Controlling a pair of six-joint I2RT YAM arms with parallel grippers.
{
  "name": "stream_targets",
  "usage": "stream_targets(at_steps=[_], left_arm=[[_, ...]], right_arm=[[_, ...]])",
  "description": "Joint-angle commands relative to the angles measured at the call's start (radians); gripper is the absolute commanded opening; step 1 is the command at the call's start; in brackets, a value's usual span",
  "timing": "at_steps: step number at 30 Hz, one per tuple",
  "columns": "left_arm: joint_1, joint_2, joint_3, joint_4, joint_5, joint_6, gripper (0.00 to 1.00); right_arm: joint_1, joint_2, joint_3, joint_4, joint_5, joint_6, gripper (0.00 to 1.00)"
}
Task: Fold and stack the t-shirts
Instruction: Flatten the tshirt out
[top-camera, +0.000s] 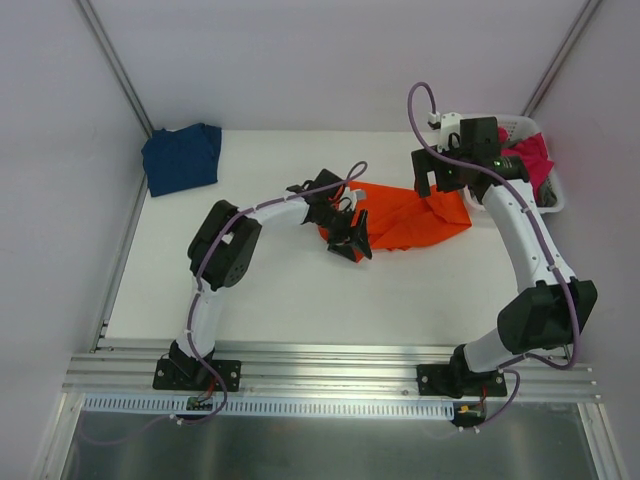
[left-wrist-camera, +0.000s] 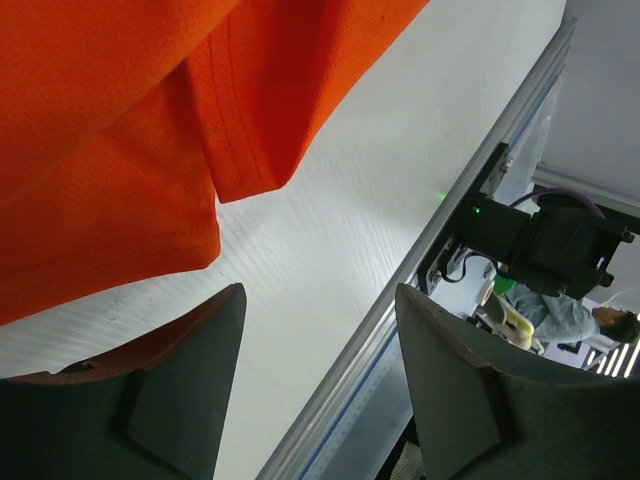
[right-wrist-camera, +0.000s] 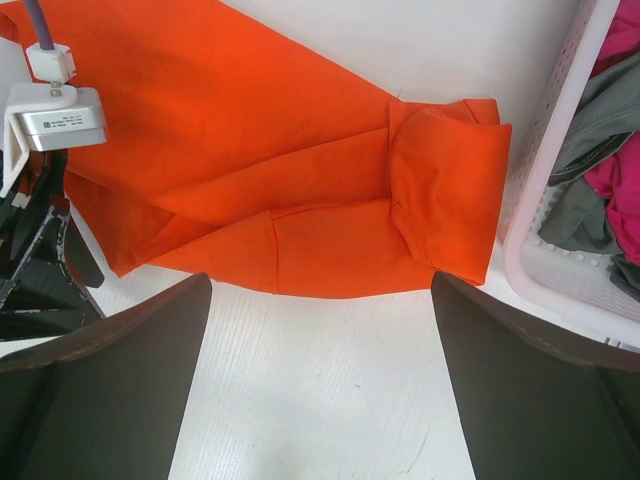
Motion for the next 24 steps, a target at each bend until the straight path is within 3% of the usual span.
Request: stream_targets(at_steps=[1,24], left_arm=[[0.014,-0.033,-0.003,0.030,0.017,-0.032,0.62],[0.012,0.010,-0.065,0.080,0.025,-0.098,0.62]], right_arm=[[0.007,-0.056,0.001,0.027,0.001,0.002,0.97],[0.006,-0.033,0.015,0.032,0.006,0.004,0.97]])
